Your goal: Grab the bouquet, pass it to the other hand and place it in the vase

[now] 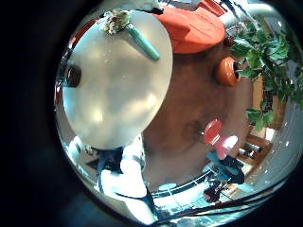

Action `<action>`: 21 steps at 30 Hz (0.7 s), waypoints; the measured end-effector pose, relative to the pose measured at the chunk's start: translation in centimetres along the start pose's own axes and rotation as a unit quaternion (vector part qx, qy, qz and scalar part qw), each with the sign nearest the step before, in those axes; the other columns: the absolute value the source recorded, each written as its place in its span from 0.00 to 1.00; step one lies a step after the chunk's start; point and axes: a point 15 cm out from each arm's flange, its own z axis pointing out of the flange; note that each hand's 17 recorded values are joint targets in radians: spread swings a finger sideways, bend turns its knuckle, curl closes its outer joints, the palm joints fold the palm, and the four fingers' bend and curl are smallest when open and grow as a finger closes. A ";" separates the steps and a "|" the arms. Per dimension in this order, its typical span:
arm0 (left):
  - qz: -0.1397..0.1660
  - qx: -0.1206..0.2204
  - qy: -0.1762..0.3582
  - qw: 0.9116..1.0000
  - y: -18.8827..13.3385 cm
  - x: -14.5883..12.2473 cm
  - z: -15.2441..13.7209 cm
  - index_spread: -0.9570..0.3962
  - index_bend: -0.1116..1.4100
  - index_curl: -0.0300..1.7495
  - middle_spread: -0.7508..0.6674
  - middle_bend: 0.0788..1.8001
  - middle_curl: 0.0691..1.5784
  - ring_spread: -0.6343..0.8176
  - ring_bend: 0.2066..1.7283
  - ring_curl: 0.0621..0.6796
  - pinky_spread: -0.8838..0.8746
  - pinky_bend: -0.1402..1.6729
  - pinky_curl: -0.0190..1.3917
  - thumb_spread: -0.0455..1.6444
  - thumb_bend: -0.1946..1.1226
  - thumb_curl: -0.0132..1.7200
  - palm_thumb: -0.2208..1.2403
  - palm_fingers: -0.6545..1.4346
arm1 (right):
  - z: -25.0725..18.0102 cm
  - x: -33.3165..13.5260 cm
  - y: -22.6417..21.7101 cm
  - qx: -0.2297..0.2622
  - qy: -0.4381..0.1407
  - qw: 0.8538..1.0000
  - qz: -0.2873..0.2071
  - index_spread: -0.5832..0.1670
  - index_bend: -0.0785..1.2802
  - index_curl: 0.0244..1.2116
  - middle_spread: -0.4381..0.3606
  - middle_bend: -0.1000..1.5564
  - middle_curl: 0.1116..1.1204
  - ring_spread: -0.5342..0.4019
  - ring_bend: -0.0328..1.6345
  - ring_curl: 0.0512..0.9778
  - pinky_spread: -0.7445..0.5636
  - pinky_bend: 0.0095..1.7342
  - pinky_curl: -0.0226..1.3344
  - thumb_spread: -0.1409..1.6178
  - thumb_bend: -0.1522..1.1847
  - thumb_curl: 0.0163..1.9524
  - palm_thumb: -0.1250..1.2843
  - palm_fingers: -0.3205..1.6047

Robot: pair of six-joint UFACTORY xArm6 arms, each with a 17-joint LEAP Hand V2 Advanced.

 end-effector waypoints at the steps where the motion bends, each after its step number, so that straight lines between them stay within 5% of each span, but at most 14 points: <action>1: -0.002 0.002 0.000 1.000 0.0 -0.1 -0.1 0.81 0.20 0.25 0.84 0.06 0.15 0.85 0.14 0.24 0.81 0.18 0.20 0.64 0.13 0.20 0.44 0.38 | 0.0 0.0 0.0 -0.001 0.000 1.000 0.000 0.25 0.18 0.22 0.48 0.19 0.24 0.66 0.34 0.17 0.89 0.31 0.18 0.79 0.10 0.12 0.31 0.29; 14: -0.011 -0.002 0.019 1.000 0.2 0.2 -0.3 0.81 0.20 0.25 0.84 0.06 0.16 0.85 0.14 0.23 0.80 0.18 0.20 0.64 0.13 0.21 0.45 0.38 | 0.9 1.8 -0.3 -0.010 -0.006 1.000 0.005 0.25 0.18 0.22 0.47 0.18 0.25 0.66 0.34 0.18 0.89 0.30 0.18 0.79 0.10 0.12 0.31 0.30; 21: 0.016 -0.004 0.015 1.000 -0.3 1.5 -0.5 0.81 0.20 0.25 0.83 0.06 0.16 0.85 0.14 0.23 0.80 0.18 0.20 0.64 0.13 0.21 0.45 0.38 | 1.6 4.8 -3.4 -0.013 -0.015 0.999 0.037 0.30 0.17 0.22 0.50 0.22 0.26 0.63 0.40 0.19 0.88 0.30 0.17 0.78 0.10 0.12 0.32 0.38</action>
